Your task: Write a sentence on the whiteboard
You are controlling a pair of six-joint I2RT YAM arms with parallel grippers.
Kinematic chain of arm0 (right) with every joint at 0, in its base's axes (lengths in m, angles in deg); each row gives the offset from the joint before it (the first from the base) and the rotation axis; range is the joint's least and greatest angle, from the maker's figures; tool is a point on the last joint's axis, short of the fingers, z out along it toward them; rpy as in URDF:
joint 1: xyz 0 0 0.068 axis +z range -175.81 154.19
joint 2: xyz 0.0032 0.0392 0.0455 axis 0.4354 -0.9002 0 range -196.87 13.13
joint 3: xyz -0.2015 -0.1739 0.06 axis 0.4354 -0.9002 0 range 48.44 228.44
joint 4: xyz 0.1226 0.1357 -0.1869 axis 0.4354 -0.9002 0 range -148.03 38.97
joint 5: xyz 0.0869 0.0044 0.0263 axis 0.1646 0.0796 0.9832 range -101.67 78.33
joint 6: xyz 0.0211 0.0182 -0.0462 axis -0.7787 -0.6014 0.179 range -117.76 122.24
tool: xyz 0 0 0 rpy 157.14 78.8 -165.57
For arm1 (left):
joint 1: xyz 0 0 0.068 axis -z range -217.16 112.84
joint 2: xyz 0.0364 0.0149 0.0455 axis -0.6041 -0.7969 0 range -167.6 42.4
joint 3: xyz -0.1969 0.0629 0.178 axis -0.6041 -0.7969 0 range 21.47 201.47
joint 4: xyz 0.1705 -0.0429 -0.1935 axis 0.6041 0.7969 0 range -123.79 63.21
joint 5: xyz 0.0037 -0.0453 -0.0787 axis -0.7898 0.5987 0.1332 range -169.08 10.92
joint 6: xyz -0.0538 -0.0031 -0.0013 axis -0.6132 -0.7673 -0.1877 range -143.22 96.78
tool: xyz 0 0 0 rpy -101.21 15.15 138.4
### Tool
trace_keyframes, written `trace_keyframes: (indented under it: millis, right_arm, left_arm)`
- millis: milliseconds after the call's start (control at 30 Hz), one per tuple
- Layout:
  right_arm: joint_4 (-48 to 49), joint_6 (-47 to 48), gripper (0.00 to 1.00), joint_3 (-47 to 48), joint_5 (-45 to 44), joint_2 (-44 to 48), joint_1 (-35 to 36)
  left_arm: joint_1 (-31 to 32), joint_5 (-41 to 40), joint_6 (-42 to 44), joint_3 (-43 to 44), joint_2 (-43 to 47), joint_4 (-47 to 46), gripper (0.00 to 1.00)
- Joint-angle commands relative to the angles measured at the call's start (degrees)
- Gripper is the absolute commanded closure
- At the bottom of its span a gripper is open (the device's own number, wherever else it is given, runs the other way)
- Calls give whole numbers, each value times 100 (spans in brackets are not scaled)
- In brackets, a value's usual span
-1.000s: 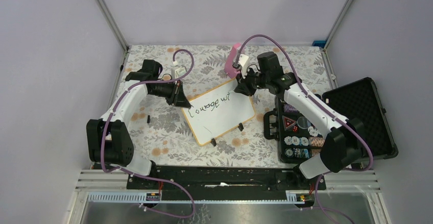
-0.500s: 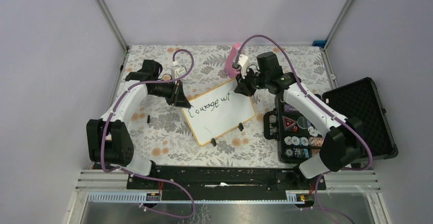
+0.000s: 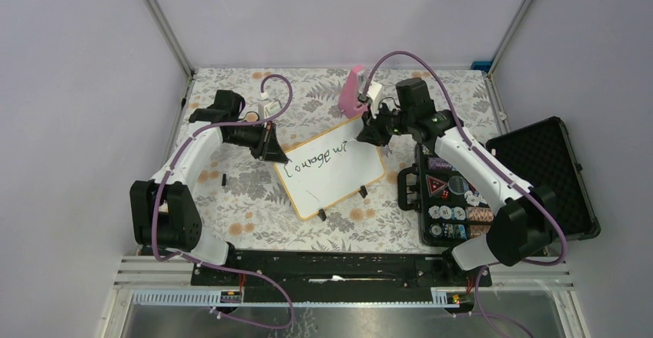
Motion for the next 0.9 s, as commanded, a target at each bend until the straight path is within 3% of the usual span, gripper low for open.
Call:
trace_keyframes:
  millis: [0, 867]
  right_arm:
    - [-77, -27, 100, -66, 177, 175, -107]
    - [359, -233, 100, -354, 314, 5, -145]
  left_arm:
    - [15, -496, 231, -73, 144, -286, 100]
    - [50, -618, 240, -108, 170, -289, 100]
